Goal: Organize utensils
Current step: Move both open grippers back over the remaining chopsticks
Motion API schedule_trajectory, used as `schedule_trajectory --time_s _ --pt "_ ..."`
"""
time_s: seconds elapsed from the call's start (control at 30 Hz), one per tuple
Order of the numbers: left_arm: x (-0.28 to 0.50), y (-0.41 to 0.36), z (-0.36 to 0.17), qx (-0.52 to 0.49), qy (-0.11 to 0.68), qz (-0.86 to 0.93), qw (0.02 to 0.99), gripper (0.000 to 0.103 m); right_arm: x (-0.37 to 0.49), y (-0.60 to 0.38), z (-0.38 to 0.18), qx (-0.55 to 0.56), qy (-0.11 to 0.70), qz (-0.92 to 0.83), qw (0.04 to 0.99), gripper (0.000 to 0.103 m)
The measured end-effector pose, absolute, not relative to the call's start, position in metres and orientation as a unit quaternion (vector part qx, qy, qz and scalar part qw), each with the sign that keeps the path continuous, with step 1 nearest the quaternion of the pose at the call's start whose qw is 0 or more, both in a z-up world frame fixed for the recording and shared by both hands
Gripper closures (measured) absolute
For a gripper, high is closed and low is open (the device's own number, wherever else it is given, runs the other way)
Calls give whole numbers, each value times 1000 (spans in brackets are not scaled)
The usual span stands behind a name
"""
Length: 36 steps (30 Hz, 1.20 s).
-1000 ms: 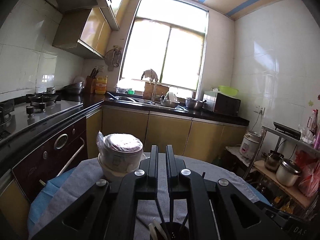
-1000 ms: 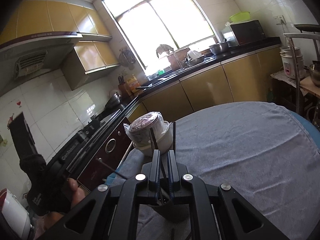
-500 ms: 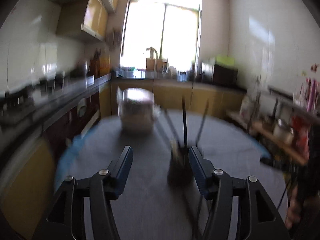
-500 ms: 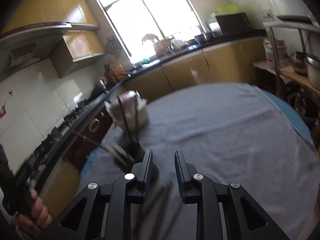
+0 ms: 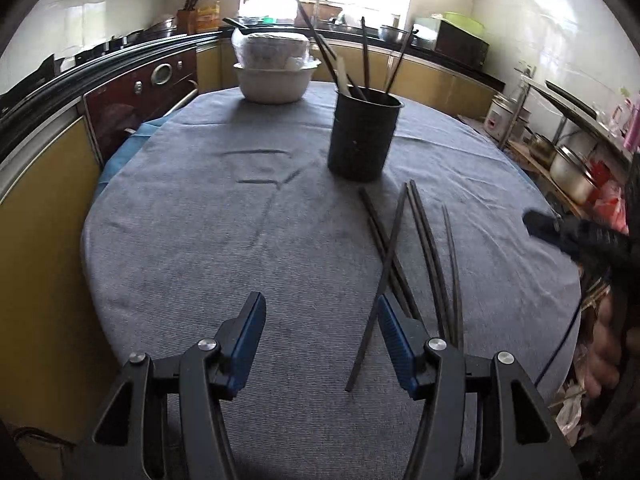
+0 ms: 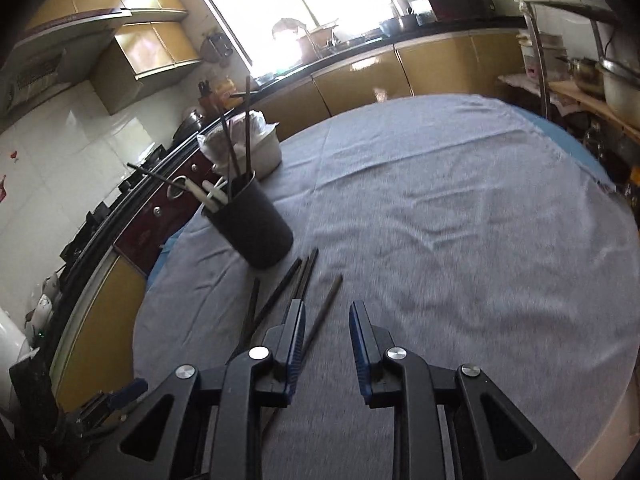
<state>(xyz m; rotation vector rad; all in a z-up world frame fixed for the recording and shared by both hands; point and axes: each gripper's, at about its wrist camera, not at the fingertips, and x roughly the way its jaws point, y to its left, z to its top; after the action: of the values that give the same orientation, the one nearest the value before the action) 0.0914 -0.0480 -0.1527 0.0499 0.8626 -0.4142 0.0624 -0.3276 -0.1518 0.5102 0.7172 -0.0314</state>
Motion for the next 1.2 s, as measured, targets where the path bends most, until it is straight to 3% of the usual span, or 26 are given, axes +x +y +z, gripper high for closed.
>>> schedule_trajectory --time_s 0.57,1.2 --pt "97 -51 -169 37 447 -185 875 44 44 -318 -190 267 391 7 881 78" --pt "99 -64 -183 52 476 -194 856 44 38 -321 -195 282 391 18 876 78"
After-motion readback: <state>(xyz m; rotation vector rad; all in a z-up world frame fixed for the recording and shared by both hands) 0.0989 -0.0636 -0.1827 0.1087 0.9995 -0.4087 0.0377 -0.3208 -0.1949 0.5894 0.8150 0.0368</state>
